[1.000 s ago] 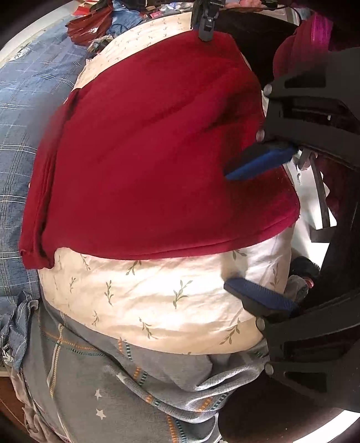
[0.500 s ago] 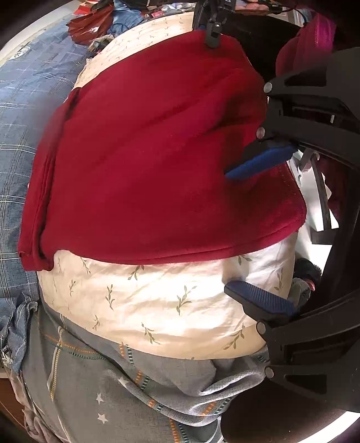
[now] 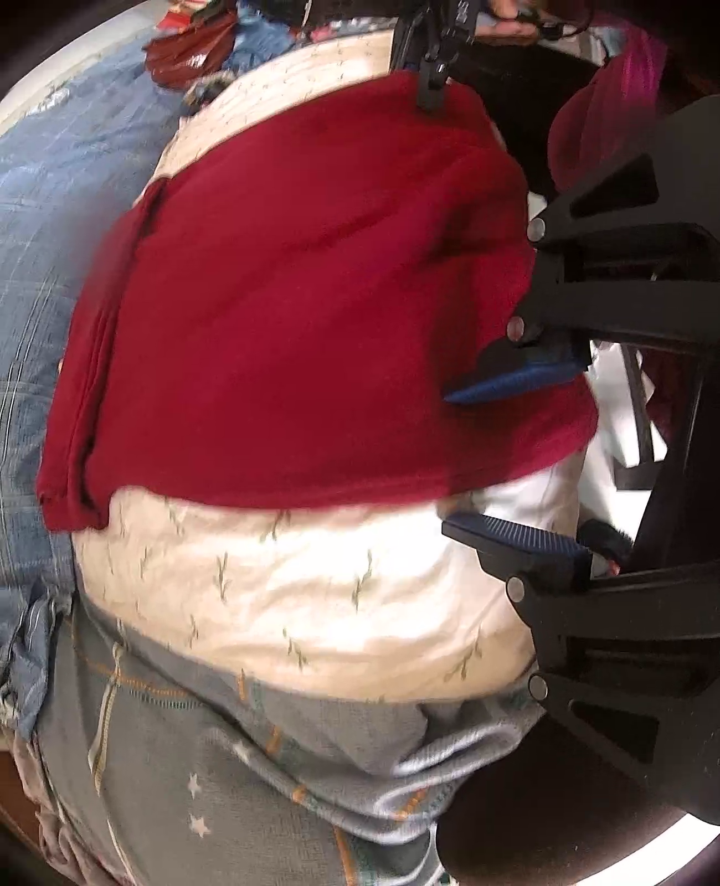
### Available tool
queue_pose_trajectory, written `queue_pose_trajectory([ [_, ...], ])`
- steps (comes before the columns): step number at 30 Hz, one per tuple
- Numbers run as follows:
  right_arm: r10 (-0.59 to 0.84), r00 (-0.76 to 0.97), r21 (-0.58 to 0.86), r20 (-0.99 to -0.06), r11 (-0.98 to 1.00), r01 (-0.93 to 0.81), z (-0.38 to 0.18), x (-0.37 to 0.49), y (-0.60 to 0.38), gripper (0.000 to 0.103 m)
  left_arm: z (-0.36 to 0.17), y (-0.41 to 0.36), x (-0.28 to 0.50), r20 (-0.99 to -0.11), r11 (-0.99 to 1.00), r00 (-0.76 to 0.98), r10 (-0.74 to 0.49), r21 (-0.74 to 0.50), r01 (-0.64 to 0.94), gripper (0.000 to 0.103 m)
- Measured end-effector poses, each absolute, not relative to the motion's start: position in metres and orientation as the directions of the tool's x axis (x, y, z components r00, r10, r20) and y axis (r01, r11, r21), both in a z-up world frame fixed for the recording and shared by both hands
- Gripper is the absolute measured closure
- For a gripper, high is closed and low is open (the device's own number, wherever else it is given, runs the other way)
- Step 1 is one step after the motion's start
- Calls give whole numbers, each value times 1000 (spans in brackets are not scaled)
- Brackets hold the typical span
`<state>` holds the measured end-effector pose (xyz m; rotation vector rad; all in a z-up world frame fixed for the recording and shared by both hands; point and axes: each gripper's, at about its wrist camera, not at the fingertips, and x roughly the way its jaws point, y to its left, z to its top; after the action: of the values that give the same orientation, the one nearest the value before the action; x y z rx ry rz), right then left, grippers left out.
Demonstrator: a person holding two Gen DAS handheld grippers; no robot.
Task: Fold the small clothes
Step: 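Close both tools on the hem end of the red strip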
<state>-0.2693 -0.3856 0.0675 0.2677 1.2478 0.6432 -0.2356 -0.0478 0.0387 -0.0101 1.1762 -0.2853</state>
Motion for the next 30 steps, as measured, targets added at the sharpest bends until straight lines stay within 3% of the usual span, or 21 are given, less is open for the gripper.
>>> queue_pose_trajectory([
  [12,603,184,546,-776,789,-281,67,-267,-384,61,35,-49,-232,-911,958,324,-255,-192,214,67],
  [19,599,189,545,-778,793,-273,67,-268,-383,69,36,-48,-233,-908,963,341,-242,-182,198,89],
  [30,611,267,529,-745,786,-321,90,-269,-383,78,42,-38,-237,-897,961,359,-260,-204,187,97],
])
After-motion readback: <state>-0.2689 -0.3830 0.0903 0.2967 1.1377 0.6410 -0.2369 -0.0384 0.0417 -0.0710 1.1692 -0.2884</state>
